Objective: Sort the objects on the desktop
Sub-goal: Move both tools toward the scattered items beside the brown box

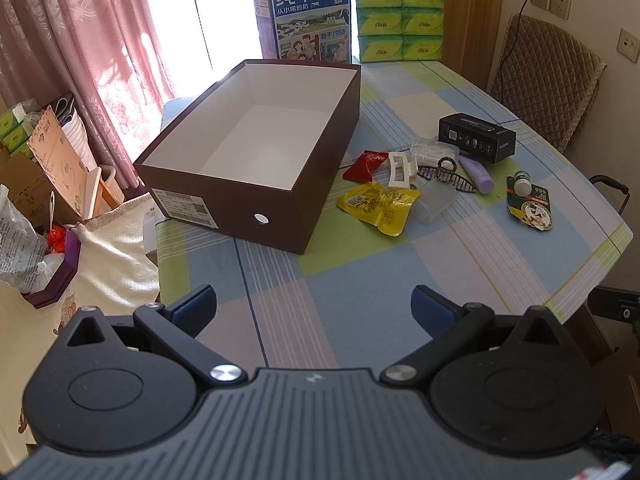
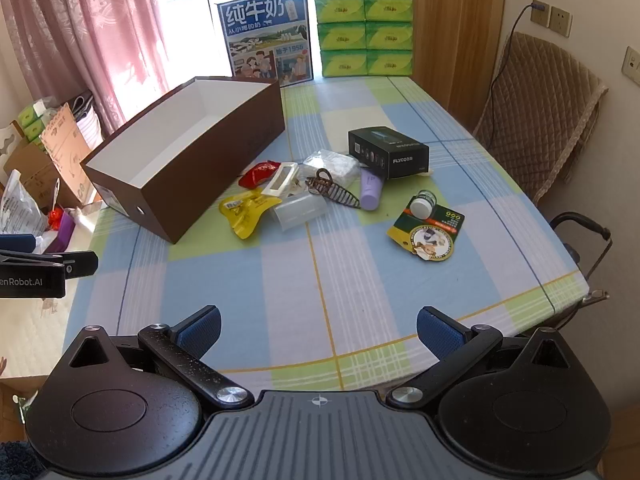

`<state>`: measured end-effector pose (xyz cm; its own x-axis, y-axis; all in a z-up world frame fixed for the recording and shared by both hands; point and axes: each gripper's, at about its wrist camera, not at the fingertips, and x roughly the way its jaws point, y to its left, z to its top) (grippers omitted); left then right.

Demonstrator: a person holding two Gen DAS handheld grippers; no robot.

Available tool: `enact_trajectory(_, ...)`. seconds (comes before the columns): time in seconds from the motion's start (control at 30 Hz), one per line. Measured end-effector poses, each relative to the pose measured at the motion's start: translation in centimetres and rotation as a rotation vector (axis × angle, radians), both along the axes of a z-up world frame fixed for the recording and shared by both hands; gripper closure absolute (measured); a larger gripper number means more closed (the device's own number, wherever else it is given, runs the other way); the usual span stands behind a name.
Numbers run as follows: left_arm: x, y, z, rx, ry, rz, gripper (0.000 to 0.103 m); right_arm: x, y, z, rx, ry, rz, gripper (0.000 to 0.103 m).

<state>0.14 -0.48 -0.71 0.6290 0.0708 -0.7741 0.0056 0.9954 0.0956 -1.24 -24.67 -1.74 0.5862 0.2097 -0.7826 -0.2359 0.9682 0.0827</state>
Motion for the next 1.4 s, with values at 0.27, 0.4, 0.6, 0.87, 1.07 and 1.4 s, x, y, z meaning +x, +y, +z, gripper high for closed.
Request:
enact_trajectory(0.27, 0.3, -0.2, -0.3, -0.004, 0.006, 0.001, 0.001, 0.5, -0.2, -0.1, 0.001, 0.004, 0.004, 0.002)
enact_trajectory(0.4, 0.6, -0.3, -0.4, -0.008, 0.011, 0.002, 0.001, 1.1, -0.4, -0.5, 0.002, 0.007, 0.004, 0.002)
enact_trajectory(0.6, 1.1, -0.6, -0.5, -0.01, 0.017, -0.002, 0.001, 1.6, -0.7, -0.6, 0.005, 0.009, 0.006, 0.002)
enact_trajectory(0.87, 2.5, -1.5, -0.9, -0.012, 0.03, -0.005, 0.001, 3.1, -1.6, -1.0, 0.011, 0.023, 0.009, 0.002)
enact_trajectory(1.07, 3.8, -2.6, -1.3, -0.032, 0.037, -0.027, 0.001, 4.7, -2.6, -1.4, 0.034, 0.036, 0.009, 0.002)
enact_trajectory(1.4, 7.0, -4.2, -3.0, -0.067, 0.071, -0.054, 0.001, 8.3, -5.6, -2.7, 0.063, 0.035, -0.041, 0.002)
